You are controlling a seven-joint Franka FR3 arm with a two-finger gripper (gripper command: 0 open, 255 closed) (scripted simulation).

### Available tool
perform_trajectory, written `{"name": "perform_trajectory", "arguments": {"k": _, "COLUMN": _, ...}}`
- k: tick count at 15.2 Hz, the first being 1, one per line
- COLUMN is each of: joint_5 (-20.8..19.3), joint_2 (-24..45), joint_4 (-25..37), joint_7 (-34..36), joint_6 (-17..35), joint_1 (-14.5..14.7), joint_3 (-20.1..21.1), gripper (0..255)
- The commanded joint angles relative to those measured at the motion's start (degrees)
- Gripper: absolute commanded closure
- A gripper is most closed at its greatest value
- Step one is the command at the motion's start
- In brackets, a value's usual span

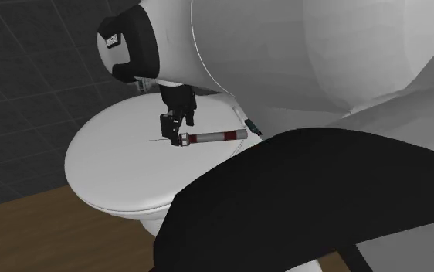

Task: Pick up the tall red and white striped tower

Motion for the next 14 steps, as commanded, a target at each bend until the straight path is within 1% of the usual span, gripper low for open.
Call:
{"name": "perform_trajectory", "arguments": {"k": 1, "joint_5": 0.26, "joint_2": 0.82, "joint_4": -0.88, "joint_7": -0.43, "joint_6": 1.64, "joint_1": 0.12, "joint_3": -0.19, "gripper": 0}}
{"name": "perform_trajectory", "arguments": {"k": 4, "joint_5": 0.43, "joint_2": 1.69, "joint_4": -2.46, "joint_7": -0.72, "joint_6": 4.05, "joint_1": 0.12, "joint_3": -0.45, "gripper": 0}}
{"name": "perform_trajectory", "arguments": {"k": 6, "joint_5": 0.47, "joint_2": 1.87, "joint_4": -2.76, "joint_7": -0.78, "joint_6": 4.51, "joint_1": 0.12, "joint_3": -0.50, "gripper": 0}}
{"name": "perform_trajectory", "arguments": {"k": 7, "joint_5": 0.46, "joint_2": 1.89, "joint_4": -2.77, "joint_7": -0.80, "joint_6": 4.53, "joint_1": 0.11, "joint_3": -0.52, "gripper": 255}}
{"name": "perform_trajectory", "arguments": {"k": 14, "joint_5": 0.49, "joint_2": 1.92, "joint_4": -2.70, "joint_7": -0.79, "joint_6": 4.49, "joint_1": 0.13, "joint_3": -0.51, "gripper": 255}}
